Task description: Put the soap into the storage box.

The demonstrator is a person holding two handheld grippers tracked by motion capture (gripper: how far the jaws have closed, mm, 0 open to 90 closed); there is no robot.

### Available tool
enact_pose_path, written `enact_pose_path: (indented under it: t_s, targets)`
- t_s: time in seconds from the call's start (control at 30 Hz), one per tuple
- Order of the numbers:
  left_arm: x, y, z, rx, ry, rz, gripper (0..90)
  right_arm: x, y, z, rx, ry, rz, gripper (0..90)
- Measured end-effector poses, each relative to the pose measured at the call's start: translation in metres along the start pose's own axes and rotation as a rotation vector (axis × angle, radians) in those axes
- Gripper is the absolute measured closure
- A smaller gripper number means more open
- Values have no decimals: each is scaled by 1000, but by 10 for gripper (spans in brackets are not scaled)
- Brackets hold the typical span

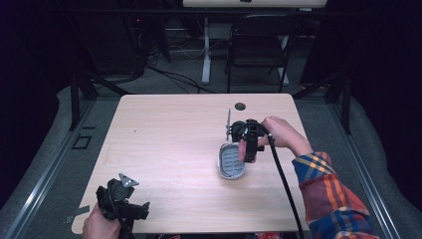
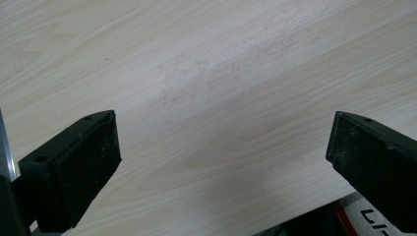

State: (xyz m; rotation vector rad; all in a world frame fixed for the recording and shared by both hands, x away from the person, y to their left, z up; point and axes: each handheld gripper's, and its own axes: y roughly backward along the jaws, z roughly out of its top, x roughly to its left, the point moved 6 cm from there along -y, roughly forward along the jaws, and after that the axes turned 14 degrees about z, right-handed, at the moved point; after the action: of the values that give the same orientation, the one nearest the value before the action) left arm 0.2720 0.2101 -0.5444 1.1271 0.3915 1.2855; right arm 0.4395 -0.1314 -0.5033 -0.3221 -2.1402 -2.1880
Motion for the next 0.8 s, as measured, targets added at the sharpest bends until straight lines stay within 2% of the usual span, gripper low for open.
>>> enact_pose_path:
  t_s: [0.8]
  targets:
    - [0,-1,0,5,-4,-6,0,-9,-22,26,44,34,13,129]
